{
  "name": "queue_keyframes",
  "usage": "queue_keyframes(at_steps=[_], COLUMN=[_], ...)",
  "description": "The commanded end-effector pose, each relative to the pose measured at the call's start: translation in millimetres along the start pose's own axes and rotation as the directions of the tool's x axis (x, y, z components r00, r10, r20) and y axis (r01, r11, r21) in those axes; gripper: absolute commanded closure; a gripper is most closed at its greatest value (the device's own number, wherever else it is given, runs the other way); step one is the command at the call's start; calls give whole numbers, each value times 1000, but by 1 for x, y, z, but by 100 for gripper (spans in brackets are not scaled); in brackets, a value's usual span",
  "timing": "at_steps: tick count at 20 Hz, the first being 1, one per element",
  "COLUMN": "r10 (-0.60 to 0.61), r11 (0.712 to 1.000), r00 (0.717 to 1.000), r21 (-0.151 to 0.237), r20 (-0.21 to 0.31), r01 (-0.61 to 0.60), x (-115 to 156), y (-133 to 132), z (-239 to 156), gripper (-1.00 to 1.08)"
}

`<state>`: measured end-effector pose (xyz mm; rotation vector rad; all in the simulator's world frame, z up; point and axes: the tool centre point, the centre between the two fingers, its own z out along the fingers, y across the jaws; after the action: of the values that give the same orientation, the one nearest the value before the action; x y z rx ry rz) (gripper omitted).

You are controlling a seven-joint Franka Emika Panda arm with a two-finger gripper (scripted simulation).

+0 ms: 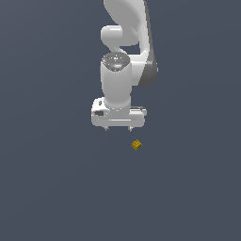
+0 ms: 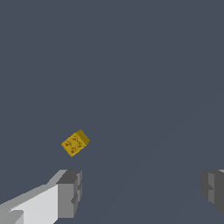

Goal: Pick up the object and move it to a goal position.

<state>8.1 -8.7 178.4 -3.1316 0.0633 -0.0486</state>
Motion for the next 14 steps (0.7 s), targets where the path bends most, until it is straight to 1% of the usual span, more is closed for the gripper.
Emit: queue_keyframes(at_steps=[1,10,14], r10=[0,10,10], r11=[1000,1000,1000], r00=[1000,1000,1000], r21=[0,4,4], r20=[0,22,23], r01=[0,-10,-10], x=[0,-6,-6], y=[0,16,16], z=[0,12,12], gripper=[-92,-92,-92])
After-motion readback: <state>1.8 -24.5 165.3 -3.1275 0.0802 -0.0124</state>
